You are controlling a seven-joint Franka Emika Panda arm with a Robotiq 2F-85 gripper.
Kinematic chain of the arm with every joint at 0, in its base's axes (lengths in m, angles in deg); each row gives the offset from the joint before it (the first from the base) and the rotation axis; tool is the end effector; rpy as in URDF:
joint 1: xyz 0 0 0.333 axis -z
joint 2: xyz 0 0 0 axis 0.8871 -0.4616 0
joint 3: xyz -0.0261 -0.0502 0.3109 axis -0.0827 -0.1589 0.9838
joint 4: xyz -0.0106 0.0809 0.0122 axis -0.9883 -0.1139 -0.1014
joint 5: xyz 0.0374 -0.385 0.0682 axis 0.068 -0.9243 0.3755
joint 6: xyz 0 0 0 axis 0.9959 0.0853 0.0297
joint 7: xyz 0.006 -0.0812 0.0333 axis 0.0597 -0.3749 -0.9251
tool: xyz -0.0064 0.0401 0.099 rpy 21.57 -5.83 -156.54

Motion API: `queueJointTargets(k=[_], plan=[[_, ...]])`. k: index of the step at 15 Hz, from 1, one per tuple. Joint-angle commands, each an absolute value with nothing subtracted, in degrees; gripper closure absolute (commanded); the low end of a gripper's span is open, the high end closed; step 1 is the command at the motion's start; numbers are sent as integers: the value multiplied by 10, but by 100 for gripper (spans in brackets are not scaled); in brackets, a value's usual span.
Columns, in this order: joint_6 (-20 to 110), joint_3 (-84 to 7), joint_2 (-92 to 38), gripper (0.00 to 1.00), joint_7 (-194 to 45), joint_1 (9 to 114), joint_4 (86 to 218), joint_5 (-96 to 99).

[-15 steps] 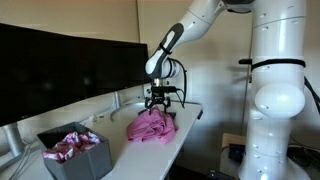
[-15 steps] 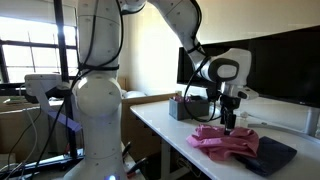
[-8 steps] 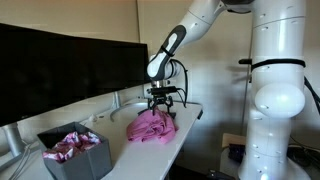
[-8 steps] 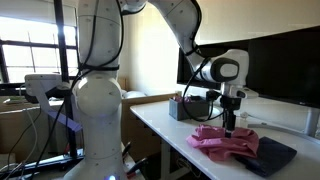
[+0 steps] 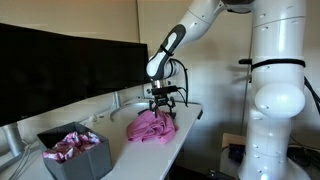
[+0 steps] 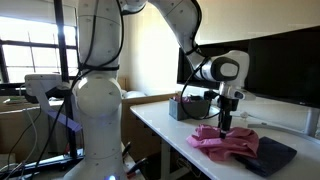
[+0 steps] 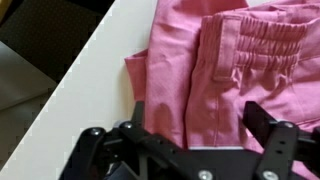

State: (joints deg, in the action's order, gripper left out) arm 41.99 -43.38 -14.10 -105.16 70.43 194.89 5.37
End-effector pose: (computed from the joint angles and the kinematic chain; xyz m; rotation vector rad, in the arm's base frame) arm 0.4681 -0.1413 0.2878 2.7921 -1.3815 -0.2025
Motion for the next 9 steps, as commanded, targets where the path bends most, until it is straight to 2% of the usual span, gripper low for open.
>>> queueJointTargets(k=[1, 3, 9], plan=[[419, -436, -141, 0, -1051, 703, 1948, 54], [419, -436, -141, 0, -1051, 703, 1948, 54], [438, -420, -249, 0, -1080, 676, 1889, 74]])
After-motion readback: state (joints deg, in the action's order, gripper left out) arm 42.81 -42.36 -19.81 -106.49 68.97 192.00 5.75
